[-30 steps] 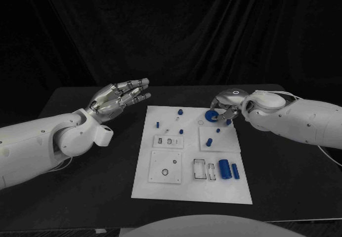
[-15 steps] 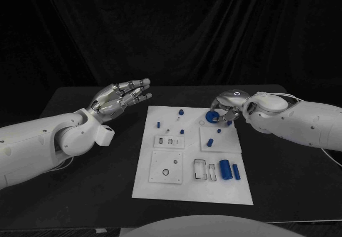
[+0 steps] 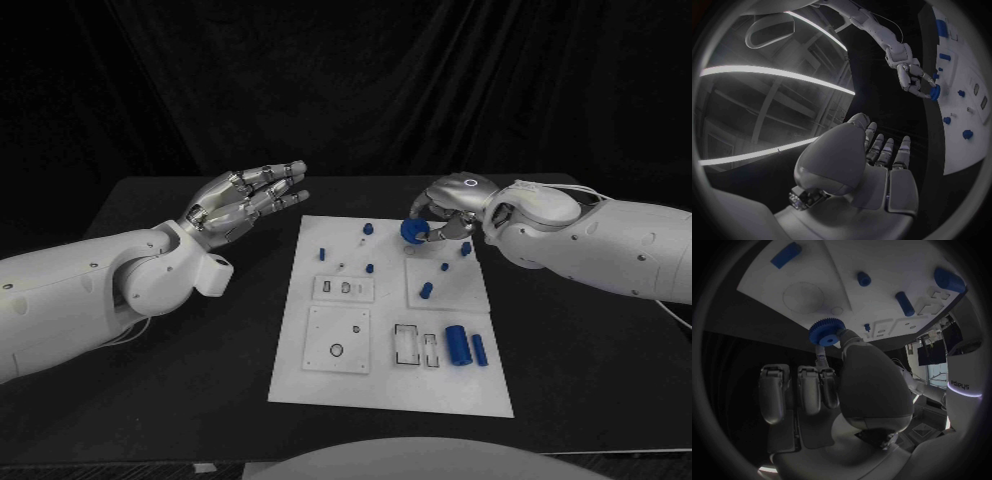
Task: Assemble the parts on the task board
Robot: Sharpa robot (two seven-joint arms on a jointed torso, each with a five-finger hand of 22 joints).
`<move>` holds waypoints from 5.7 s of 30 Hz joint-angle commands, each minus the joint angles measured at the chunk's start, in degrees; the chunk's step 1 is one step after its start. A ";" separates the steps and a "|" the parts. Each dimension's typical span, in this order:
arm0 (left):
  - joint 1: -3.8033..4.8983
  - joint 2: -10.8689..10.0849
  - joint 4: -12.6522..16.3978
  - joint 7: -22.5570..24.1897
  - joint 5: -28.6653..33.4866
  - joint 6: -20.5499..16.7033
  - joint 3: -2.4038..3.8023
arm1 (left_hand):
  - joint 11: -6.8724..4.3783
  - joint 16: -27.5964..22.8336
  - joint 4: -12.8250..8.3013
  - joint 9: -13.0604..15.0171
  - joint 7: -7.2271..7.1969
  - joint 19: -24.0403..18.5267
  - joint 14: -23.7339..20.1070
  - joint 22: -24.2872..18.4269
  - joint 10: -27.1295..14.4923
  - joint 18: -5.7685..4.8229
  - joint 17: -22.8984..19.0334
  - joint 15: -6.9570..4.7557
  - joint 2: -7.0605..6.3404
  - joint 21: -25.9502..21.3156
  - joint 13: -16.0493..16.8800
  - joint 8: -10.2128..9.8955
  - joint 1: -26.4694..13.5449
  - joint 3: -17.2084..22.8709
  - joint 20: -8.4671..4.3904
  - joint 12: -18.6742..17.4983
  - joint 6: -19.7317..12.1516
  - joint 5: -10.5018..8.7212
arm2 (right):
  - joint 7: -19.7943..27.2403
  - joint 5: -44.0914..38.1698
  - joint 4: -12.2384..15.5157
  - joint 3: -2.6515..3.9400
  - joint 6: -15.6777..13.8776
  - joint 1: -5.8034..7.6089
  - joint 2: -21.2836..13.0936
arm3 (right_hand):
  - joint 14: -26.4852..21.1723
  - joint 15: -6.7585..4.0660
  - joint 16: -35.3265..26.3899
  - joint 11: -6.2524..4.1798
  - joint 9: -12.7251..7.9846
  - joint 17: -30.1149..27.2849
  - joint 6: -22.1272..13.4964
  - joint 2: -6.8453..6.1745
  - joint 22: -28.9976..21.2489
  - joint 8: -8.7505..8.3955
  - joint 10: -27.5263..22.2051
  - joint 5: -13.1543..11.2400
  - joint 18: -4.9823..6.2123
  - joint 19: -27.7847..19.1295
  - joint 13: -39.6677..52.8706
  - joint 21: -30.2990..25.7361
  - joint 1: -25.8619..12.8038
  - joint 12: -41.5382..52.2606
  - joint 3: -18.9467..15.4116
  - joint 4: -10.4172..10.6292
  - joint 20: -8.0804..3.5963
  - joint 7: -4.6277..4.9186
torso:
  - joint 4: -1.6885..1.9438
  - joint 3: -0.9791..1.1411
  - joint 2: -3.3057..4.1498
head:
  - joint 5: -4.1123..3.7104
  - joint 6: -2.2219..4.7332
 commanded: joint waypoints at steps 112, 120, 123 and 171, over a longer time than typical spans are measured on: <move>-0.43 0.62 -0.79 -1.40 0.23 1.88 0.06 | 0.10 0.34 -0.01 -0.02 0.36 -0.22 0.08 -0.04 -0.52 -0.81 0.05 0.56 -0.54 -0.20 -0.02 0.16 -0.23 1.16 -0.10 -0.15 -0.32 0.22 | 3.47 -0.34 -5.90 0.02 0.80 -1.36 7.73 | 5.97 -0.13 0.15 -0.29 3.09 15.09 1.45 3.82 14.27 1.19 6.07 -11.03 -0.29 4.54 15.09 -0.92 -1.53 0.15 0.27 -5.04 0.24 -1.25 | 0.04 0.01 0.01 | -0.02 -0.68; -0.50 0.51 -0.97 -1.51 0.23 1.87 0.06 | 0.12 0.39 -0.01 0.00 0.37 -0.21 0.10 -0.04 -0.50 -0.82 0.06 0.57 -0.54 -0.19 0.00 0.20 -0.24 1.21 -0.09 -0.04 -0.22 0.22 | 3.18 -0.31 -1.79 0.02 -2.88 -0.14 2.11 | 5.97 -0.35 0.15 -0.25 2.16 15.09 -3.05 3.80 14.28 -1.16 6.07 -12.92 -0.32 4.64 15.09 -0.87 -1.74 0.15 0.50 -3.52 0.19 -0.77 | 0.02 0.03 0.03 | -0.15 -0.35; -0.61 0.64 -1.21 -1.55 0.23 1.94 0.06 | 0.19 0.45 -0.01 0.03 0.42 -0.18 0.13 -0.03 -0.46 -0.82 0.07 0.59 -0.56 -0.17 0.02 0.27 -0.28 1.32 -0.09 0.08 -0.05 0.22 | 3.48 0.86 0.15 0.01 -4.18 0.44 -0.96 | 5.97 -1.03 0.15 -1.48 -0.79 15.09 -2.17 3.20 13.04 -3.76 3.50 -16.65 0.55 2.77 11.58 -3.93 -2.24 -3.34 0.16 -1.15 -0.83 -0.77 | -0.01 0.02 0.02 | -0.21 -0.32; -5.52 1.65 -5.59 0.75 0.22 2.08 0.08 | -1.09 -1.93 -1.66 -2.54 -13.30 -1.07 -1.85 -0.22 -2.61 -1.34 -0.43 1.41 -2.70 -0.98 -0.59 -6.09 -4.64 3.90 -0.15 -5.29 -24.14 -1.92 | 16.44 20.92 -8.00 -0.07 -10.74 -7.81 -6.63 | 4.54 -3.26 -9.53 -2.87 -4.67 5.42 -6.04 0.21 14.70 -7.35 4.24 -20.52 -0.62 5.55 7.32 0.03 -7.12 -7.73 -1.99 1.54 -3.00 -2.51 | -2.25 0.80 -4.07 | -0.09 -1.66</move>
